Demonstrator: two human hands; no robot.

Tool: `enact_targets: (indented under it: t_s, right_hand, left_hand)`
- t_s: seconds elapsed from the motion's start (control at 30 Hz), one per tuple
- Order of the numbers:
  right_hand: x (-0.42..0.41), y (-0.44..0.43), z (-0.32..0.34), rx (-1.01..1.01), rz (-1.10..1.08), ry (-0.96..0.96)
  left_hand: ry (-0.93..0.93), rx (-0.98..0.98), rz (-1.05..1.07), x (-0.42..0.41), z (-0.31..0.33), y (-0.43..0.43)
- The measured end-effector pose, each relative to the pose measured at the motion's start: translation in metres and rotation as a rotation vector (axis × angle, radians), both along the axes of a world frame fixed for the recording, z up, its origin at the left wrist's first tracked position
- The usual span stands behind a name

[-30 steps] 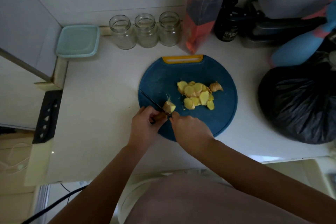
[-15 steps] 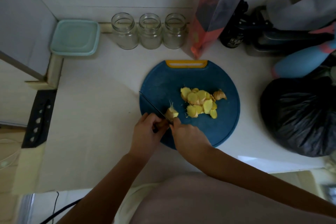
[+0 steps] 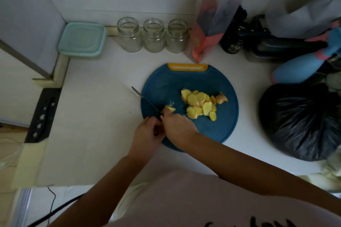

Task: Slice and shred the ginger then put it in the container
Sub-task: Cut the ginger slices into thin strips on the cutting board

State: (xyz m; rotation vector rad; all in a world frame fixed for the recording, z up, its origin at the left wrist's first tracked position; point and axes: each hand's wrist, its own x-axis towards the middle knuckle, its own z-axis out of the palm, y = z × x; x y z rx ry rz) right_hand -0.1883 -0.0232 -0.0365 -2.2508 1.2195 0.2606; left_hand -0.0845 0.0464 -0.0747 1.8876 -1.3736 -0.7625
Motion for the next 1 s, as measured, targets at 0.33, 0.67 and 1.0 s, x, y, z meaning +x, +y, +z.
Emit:
enact_targets:
  t_s: [0.33,0.67,1.0]
  right_hand:
    - [-0.059,-0.011,0.025,-0.002,-0.232,-0.319]
    - [-0.073,0.010,0.009,0.047,-0.489,-0.289]
    - [-0.072,0.027,-0.007,0.038,-0.441,-0.178]
  left_hand:
    - [0.011,0.000,0.202,0.030,0.011,-0.044]
    - [-0.137,0.184,-0.240,0.008,0.030,-0.054]
    - [0.114,0.258,0.150,-0.033,0.026,-0.045]
